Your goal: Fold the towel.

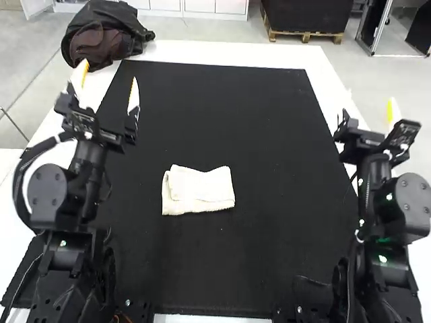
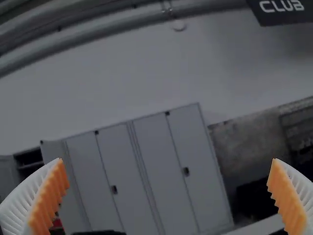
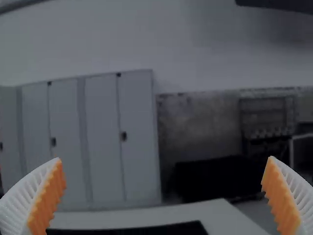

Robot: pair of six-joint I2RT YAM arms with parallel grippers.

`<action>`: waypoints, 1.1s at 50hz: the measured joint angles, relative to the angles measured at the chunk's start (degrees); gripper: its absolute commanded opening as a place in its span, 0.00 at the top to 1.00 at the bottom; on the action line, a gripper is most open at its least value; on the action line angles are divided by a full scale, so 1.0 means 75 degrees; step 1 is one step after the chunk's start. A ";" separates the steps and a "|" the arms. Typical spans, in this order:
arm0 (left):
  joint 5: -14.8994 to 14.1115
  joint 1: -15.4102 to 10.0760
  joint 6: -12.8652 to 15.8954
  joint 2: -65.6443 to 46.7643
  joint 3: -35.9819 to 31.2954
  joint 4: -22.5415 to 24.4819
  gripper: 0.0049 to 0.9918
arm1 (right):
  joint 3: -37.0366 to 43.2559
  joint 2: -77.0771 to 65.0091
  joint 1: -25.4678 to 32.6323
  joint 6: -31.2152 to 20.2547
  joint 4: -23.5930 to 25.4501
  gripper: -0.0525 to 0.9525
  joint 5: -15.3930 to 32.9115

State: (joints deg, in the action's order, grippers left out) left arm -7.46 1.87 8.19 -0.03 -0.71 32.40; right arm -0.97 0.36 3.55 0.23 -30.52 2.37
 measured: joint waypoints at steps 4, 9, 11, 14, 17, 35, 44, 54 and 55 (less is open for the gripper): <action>0.0085 0.0000 0.0079 -0.0009 0.0052 -0.0935 0.04 | 0.0087 0.0003 0.0000 -0.0169 0.0484 0.03 0.0254; 0.0172 0.0000 -0.0006 -0.0006 0.0052 -0.1746 0.04 | 0.0087 0.0000 0.0003 -0.0335 0.1434 0.03 0.0420; 0.0198 0.0000 -0.0073 -0.0006 0.0052 -0.2075 0.04 | 0.0087 -0.0003 0.0000 -0.0399 0.1842 0.03 0.0455; 0.0210 0.0006 -0.0157 -0.0009 0.0052 -0.2413 0.03 | 0.0085 0.0000 0.0003 -0.0507 0.2535 0.03 0.0481; 0.0224 0.0050 -0.0216 -0.0006 0.0052 -0.2626 0.03 | 0.0087 0.0000 0.0000 -0.0650 0.3360 0.03 0.0498; 0.0224 0.0117 -0.0297 -0.0006 0.0052 -0.4246 0.03 | 0.0087 0.0012 0.0003 -0.0918 0.3786 0.03 0.0481; 0.0224 0.0117 -0.0291 -0.0006 0.0052 -0.4322 0.03 | 0.0087 0.0012 0.0000 -0.0950 0.4004 0.03 0.0102; 0.0224 0.0114 -0.0265 -0.0006 0.0055 -0.4351 0.03 | 0.0087 0.0015 0.0000 -0.0968 0.4051 0.03 -0.0259; 0.0224 0.0117 -0.0265 -0.0006 0.0052 -0.4351 0.03 | 0.0087 0.0012 0.0000 -0.0973 0.4054 0.03 -0.0280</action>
State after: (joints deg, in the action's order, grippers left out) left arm -5.78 2.74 6.20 -0.08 -0.32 -0.23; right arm -0.32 0.45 3.55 -7.07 -0.12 0.27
